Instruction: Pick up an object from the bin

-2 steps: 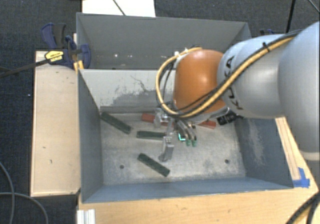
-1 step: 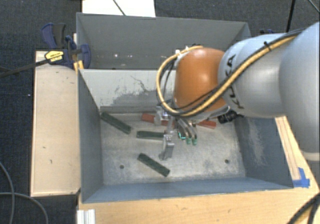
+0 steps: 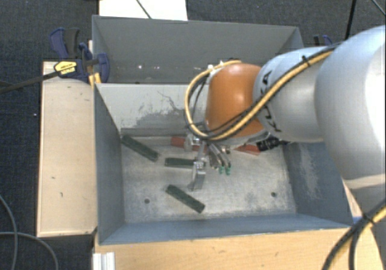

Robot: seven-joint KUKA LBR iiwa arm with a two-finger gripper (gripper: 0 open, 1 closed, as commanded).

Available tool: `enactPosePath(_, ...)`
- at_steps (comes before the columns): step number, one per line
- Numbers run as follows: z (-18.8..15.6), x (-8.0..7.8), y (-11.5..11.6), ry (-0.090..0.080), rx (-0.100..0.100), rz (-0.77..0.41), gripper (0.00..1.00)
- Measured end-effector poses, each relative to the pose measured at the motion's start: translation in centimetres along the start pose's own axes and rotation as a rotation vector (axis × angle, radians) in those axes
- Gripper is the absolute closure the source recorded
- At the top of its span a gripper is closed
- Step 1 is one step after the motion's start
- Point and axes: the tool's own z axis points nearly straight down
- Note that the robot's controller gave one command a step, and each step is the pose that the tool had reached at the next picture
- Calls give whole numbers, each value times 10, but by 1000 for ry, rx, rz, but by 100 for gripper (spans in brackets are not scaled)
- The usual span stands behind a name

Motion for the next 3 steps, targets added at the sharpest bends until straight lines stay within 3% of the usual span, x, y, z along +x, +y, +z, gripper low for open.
enactPosePath(1,23,-21,2,5,1,50,100)
enactPosePath(2,23,-21,2,5,1,51,100)
enactPosePath(3,-167,-17,16,-4,-1,80,100)
